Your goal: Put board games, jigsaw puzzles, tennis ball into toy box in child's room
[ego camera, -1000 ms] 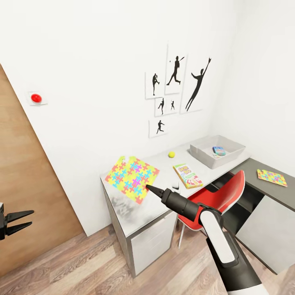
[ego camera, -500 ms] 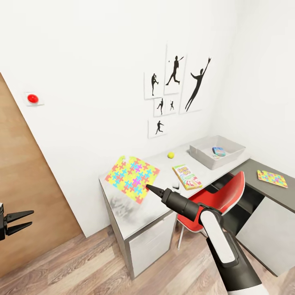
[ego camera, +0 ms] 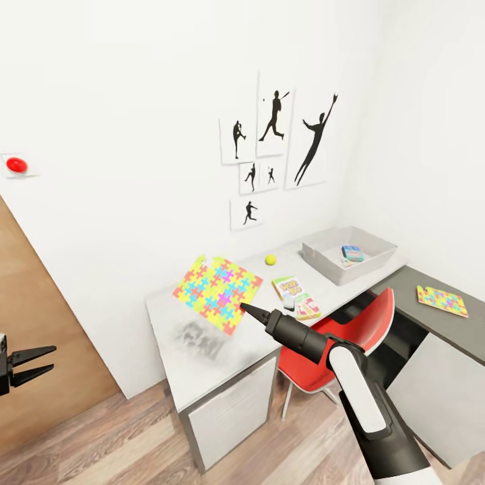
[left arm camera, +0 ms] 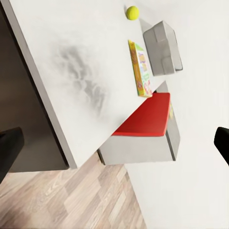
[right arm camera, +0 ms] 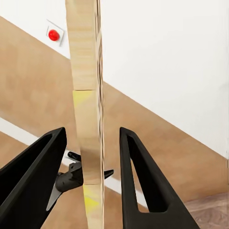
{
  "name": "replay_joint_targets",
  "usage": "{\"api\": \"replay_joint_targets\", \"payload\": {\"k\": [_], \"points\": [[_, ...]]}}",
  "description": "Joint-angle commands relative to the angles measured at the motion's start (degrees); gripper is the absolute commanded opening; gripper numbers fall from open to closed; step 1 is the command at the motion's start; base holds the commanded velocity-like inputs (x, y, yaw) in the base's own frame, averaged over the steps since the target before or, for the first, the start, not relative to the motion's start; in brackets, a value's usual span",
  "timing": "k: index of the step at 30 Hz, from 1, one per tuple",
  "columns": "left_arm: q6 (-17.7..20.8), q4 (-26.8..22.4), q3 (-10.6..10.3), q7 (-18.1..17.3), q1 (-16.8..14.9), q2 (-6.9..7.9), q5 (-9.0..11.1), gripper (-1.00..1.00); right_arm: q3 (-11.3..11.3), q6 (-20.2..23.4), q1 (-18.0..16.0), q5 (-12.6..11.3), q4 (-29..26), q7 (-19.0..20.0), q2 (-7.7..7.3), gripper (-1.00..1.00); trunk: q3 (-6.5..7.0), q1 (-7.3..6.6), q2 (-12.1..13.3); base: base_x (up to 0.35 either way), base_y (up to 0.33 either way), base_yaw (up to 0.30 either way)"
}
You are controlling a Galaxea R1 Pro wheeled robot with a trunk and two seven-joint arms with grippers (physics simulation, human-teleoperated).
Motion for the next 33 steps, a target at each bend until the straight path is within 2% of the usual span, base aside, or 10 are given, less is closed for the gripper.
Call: {"api": "replay_joint_targets", "payload": {"k": [1,9,18,24,33], "points": [[0.6,0.0,0.0,-0.3,0.0,-0.01,-0.1,1.00,-0.1,0.3,-0.1,-0.1,0.0,0.1,0.04,-1.00,-0.12,0.04,-0.1,0.091,-0.121,0.000],[0.6,0.0,0.0,-0.3,0.0,0.03,-0.1,1.00,0.0,0.2,-0.1,-0.1,0.0,0.1,0.14,-1.00,-0.12,0.04,-0.1,0.064,-0.112,-0.038],[0.5,0.0,0.0,-0.3,0.0,0.07,-0.1,1.00,0.1,0.2,-0.1,-0.1,0.0,0.1,0.21,-1.00,-0.12,0.04,-0.1,0.003,-0.193,-0.257],[0.5,0.0,0.0,-0.3,0.0,0.09,-0.1,1.00,0.3,0.2,-0.1,0.0,0.0,0.2,0.46,-1.00,-0.12,0.04,-0.1,0.000,-0.047,-0.261],[0.5,-1.7,0.0,-0.3,0.0,0.00,-0.1,1.00,0.4,0.1,-0.1,0.1,0.0,0.2,0.54,-1.00,-0.11,0.04,-0.1,0.000,-0.088,-0.026]]}}
